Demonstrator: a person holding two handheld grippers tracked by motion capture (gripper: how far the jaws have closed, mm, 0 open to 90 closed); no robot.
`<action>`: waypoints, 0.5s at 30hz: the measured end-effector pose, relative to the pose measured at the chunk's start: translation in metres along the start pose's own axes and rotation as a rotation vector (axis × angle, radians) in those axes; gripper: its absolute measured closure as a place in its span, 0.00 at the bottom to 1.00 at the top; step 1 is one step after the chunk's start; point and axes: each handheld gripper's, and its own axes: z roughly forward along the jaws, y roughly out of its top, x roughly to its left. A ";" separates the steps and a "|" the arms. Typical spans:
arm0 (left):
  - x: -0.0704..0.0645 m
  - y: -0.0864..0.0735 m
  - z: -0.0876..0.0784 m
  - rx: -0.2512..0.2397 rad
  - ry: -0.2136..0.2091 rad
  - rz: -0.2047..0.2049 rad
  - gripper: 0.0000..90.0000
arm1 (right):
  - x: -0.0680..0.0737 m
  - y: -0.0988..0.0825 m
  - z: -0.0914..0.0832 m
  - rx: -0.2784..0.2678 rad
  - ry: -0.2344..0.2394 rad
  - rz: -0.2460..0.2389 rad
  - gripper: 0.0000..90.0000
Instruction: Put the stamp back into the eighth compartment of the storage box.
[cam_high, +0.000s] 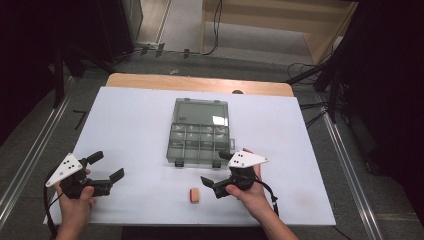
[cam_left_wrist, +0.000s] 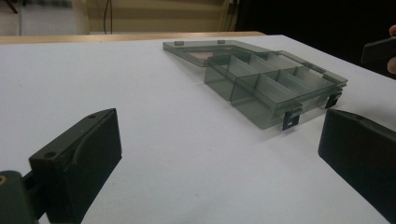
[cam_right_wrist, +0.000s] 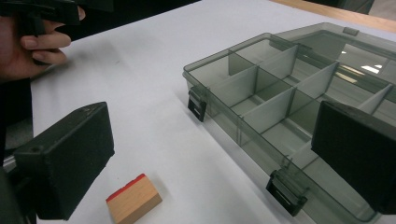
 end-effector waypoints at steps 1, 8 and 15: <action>0.000 0.000 0.000 0.000 0.000 0.000 0.00 | 0.001 0.000 0.000 0.004 0.002 0.000 0.00; -0.002 0.000 0.001 0.003 -0.002 0.004 0.00 | 0.006 0.000 0.003 0.014 0.013 -0.011 0.00; -0.002 -0.001 0.002 0.001 -0.006 0.001 0.00 | 0.012 -0.002 0.008 0.035 0.033 -0.029 0.00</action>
